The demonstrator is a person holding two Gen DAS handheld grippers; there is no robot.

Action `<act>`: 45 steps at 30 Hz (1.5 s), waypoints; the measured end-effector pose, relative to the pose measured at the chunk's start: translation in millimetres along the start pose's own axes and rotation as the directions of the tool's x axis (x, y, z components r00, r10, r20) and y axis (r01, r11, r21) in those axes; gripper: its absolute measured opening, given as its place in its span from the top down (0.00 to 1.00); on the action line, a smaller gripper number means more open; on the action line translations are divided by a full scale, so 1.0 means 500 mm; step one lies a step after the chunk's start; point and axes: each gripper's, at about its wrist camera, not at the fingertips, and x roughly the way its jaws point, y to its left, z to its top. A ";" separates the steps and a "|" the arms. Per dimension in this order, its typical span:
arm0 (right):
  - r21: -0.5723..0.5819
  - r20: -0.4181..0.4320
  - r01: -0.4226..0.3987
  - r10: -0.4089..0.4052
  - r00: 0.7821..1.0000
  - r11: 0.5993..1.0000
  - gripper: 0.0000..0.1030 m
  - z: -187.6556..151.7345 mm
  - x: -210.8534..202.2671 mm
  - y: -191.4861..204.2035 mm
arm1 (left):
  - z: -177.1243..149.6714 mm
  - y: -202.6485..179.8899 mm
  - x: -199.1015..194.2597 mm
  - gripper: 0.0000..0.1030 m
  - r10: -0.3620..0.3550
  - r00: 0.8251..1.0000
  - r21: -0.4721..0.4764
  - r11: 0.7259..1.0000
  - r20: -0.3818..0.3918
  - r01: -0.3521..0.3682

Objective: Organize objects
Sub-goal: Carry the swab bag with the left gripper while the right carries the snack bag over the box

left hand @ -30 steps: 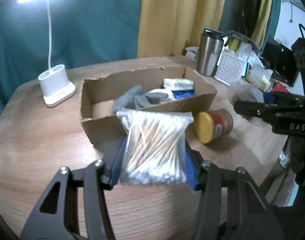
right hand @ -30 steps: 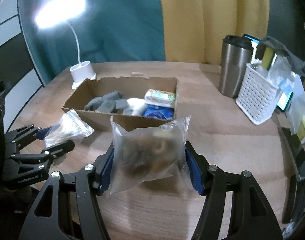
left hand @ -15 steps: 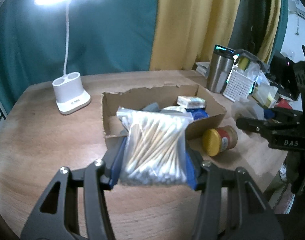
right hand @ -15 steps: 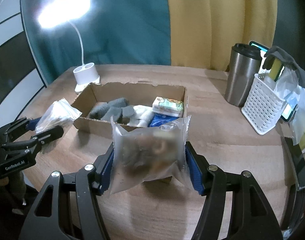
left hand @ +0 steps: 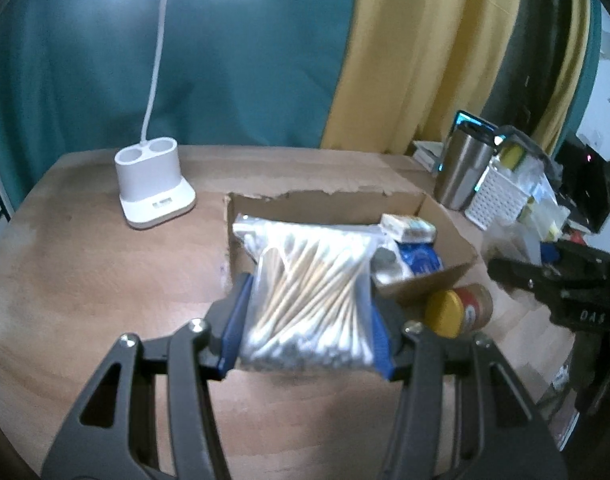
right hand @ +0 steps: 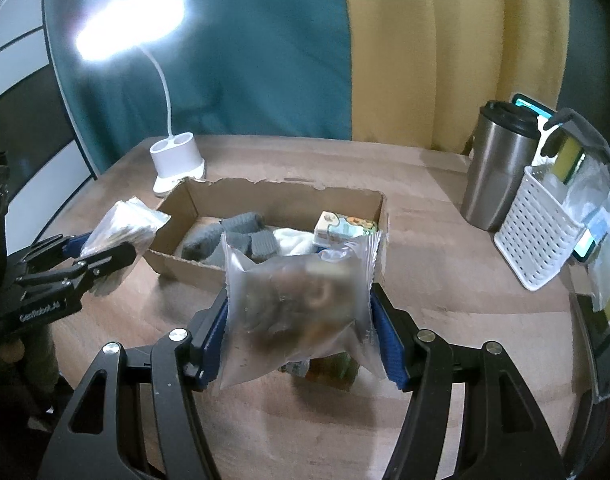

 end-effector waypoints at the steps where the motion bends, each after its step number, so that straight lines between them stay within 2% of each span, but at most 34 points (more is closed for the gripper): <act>1: -0.001 0.000 -0.002 0.002 1.000 1.000 0.35 0.003 0.002 0.000 | 0.004 0.002 0.003 0.48 0.003 1.000 -0.003 1.000 0.002 -0.002; 13: 0.010 -0.005 -0.011 0.011 1.000 1.000 0.35 0.031 0.037 -0.022 | 0.035 -0.002 0.057 0.48 0.013 1.000 -0.001 1.000 -0.018 -0.013; 32: 0.035 -0.027 -0.027 0.028 0.999 0.999 0.35 0.054 0.097 -0.055 | 0.059 0.013 0.139 0.48 0.068 0.995 -0.027 0.997 -0.069 -0.070; 35: 0.035 -0.031 -0.028 0.030 0.999 0.999 0.35 0.057 0.104 -0.057 | 0.062 0.020 0.156 0.47 0.071 0.993 -0.041 0.996 -0.091 -0.075; 37: 0.034 -0.034 -0.028 0.029 0.999 0.999 0.35 0.059 0.108 -0.059 | 0.064 0.026 0.165 0.43 0.071 0.992 -0.056 0.995 -0.105 -0.077; 41: 0.034 -0.038 -0.024 0.025 0.999 0.999 0.35 0.064 0.113 -0.061 | 0.070 0.022 0.161 0.41 0.084 0.993 -0.041 0.995 -0.085 -0.088; 44: 0.033 -0.040 -0.025 0.027 0.999 0.999 0.35 0.067 0.117 -0.058 | 0.074 0.019 0.152 0.31 0.078 0.995 -0.029 0.996 -0.067 -0.080; 45: 0.031 -0.041 -0.026 0.028 0.999 0.999 0.35 0.069 0.120 -0.056 | 0.075 0.020 0.148 0.31 0.082 0.995 -0.027 0.996 -0.060 -0.083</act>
